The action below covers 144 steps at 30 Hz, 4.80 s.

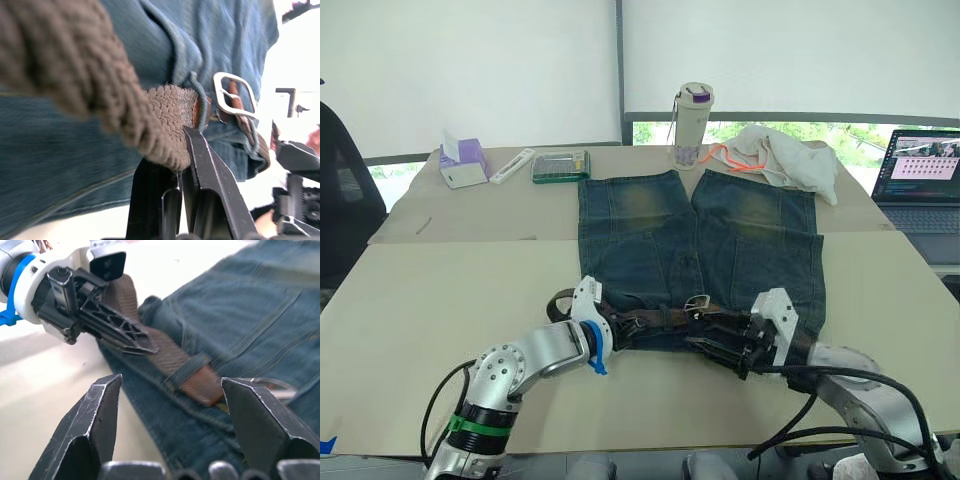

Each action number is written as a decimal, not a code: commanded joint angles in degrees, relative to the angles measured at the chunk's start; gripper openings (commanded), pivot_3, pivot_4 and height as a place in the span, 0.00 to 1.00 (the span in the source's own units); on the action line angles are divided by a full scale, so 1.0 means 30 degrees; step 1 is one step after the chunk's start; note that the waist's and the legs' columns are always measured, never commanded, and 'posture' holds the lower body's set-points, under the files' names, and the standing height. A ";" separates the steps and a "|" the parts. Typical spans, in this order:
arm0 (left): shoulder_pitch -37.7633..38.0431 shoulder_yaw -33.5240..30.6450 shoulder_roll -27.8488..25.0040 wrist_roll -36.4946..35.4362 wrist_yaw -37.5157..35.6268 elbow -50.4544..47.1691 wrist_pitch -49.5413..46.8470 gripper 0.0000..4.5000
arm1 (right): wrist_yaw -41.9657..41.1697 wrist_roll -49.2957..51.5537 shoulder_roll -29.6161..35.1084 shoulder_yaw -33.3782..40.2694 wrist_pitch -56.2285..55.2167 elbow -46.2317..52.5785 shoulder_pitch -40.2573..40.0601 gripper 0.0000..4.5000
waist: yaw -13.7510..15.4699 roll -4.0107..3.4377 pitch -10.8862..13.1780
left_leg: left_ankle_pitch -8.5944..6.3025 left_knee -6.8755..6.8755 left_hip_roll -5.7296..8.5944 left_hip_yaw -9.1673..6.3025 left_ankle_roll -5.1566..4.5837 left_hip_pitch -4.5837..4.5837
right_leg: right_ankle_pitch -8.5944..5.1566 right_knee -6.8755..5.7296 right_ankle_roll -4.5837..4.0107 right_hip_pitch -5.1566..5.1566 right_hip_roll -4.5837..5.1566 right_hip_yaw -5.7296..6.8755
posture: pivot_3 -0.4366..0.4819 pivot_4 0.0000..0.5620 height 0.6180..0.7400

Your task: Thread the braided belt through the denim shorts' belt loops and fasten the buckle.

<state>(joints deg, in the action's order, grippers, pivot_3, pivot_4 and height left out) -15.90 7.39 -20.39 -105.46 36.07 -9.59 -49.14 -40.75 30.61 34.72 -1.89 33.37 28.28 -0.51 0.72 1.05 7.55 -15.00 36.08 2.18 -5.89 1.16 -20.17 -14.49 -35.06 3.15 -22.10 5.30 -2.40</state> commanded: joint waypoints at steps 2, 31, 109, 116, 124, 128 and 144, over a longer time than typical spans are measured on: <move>-0.0461 0.0219 0.0384 0.1876 -0.2452 0.0755 -0.0874 0.00 | 0.1138 0.0783 -0.0347 -0.0329 0.2384 0.1056 0.0430 0.78 | 0.0010 0.0000 -0.0001 | 0.0000 0.0002 0.0002 0.0003 0.0000 -0.0001 | 0.0000 0.0001 0.0000 0.0002 0.0000 0.0001 | 0.48 0.27 1.00; 0.0017 -0.1701 0.1899 0.6876 -0.5935 0.2093 -0.3960 0.00 | 1.0521 0.4688 -0.5957 0.4653 1.3030 0.0545 0.3829 0.78 | -0.0026 -0.0117 -0.0105 | 0.0001 0.0007 0.0009 -0.0020 -0.0007 -0.0002 | 0.0001 -0.0009 0.0003 0.0004 0.0003 0.0013 | 0.48 0.27 1.00; -0.2794 -0.6166 0.1656 0.3593 -1.5356 -0.2250 -0.1732 0.86 | 1.7007 2.7413 -0.5352 0.6111 0.3799 -0.1311 0.4500 0.00 | -0.0509 -0.0016 0.0022 | -0.0009 -0.0050 -0.0073 -0.0079 -0.0058 -0.0027 | -0.0003 0.0017 0.0014 -0.0013 -0.0019 -0.0004 | 0.48 0.27 1.00; -0.0656 -0.4476 0.3343 -0.2381 -0.9638 -0.2890 -0.0117 0.86 | 1.8148 2.6520 -0.6458 0.4450 0.1905 -0.0227 0.4420 0.00 | -0.0496 -0.0022 0.0018 | -0.0009 -0.0044 -0.0063 -0.0101 -0.0058 -0.0016 | 0.0004 0.0013 0.0018 -0.0022 -0.0005 -0.0028 | 0.48 0.27 1.00; 0.0091 -0.2875 0.3033 -0.2514 -0.9016 -0.2291 -0.0387 0.86 | 1.7190 2.6488 -0.5615 0.4418 0.1705 -0.0149 0.3889 0.00 | -0.0442 -0.0030 0.0016 | -0.0007 -0.0027 -0.0037 -0.0075 -0.0059 -0.0017 | 0.0005 0.0016 0.0015 -0.0012 -0.0015 -0.0009 | 0.48 0.27 1.00; -0.0364 -0.3278 0.4054 -0.2514 -0.8725 -0.1123 0.0615 0.86 | 1.6455 2.6801 -0.4827 0.4420 0.2079 -0.0162 0.3569 0.00 | -0.0456 -0.0034 0.0014 | -0.0007 -0.0031 -0.0036 -0.0040 -0.0060 -0.0018 | 0.0004 0.0020 0.0012 -0.0012 -0.0022 -0.0002 | 0.48 0.27 1.00; -0.0733 -0.4378 0.4039 -0.2514 -0.9584 0.0080 -0.0119 0.72 | 1.4815 2.7465 -0.2819 0.4616 0.2696 -0.0484 0.1944 0.00 | -0.0454 -0.0026 0.0017 | -0.0007 -0.0029 -0.0032 -0.0007 -0.0063 -0.0027 | 0.0004 0.0027 0.0013 -0.0006 -0.0021 0.0000 | 0.48 0.27 1.00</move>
<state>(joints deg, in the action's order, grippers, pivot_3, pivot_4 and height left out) -17.74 -5.23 -8.51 -112.14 8.86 -8.95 -48.93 5.50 111.51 25.43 11.57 40.68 25.35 5.62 -0.64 0.97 7.60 -15.02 35.99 2.08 -5.91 0.97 -20.26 -14.48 -34.98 3.18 -22.12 5.23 -2.40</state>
